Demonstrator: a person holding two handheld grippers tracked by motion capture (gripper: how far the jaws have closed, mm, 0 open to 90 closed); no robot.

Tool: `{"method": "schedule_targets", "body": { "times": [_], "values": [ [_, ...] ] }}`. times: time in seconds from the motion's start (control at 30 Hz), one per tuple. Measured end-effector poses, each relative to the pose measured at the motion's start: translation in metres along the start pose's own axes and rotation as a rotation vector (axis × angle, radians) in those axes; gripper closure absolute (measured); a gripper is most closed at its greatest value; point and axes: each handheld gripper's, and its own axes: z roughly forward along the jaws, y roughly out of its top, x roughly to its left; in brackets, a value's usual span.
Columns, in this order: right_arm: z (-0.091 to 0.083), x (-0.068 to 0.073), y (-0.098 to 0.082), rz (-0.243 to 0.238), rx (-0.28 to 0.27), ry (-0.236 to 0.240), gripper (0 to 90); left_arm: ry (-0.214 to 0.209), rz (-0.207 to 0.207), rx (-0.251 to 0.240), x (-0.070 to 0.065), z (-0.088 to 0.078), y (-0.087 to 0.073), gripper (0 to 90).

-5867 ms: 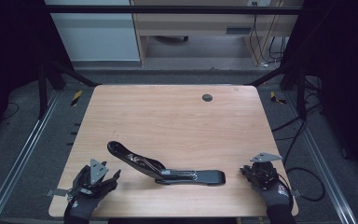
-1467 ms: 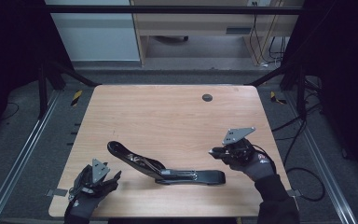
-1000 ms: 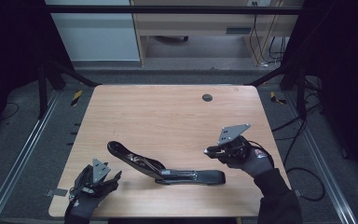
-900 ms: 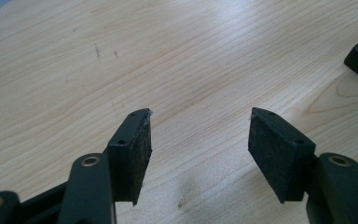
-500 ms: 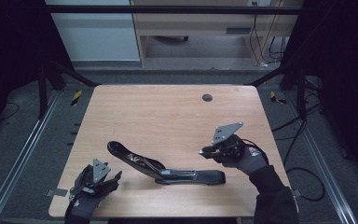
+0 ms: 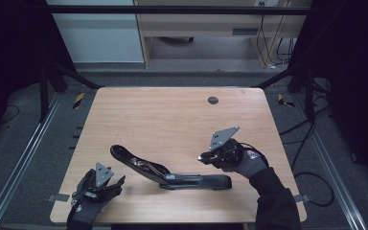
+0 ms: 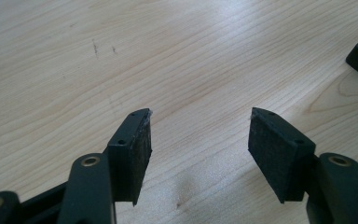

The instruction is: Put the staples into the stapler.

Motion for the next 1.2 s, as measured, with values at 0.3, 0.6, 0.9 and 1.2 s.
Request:
{"method": "schedule_targets", "body": {
  "times": [0.3, 0.6, 0.9, 1.2],
  "values": [
    [0.015, 0.003, 0.007, -0.036, 0.026, 0.039, 78.2, 0.001, -0.005, -0.007, 0.001, -0.001, 0.0, 38.9],
    [0.02, 0.008, 0.01, -0.056, 0.043, 0.071, 78.2, -0.003, -0.005, -0.006, 0.001, -0.001, 0.0, 38.9],
    [0.025, 0.009, 0.012, -0.055, 0.069, 0.1, 78.2, -0.008, -0.003, -0.004, 0.001, -0.001, 0.0, 39.2],
    [0.028, 0.009, 0.013, -0.051, 0.085, 0.114, 78.1, -0.01, 0.0, 0.001, 0.0, 0.0, 0.0, 39.2]
  ]
}}
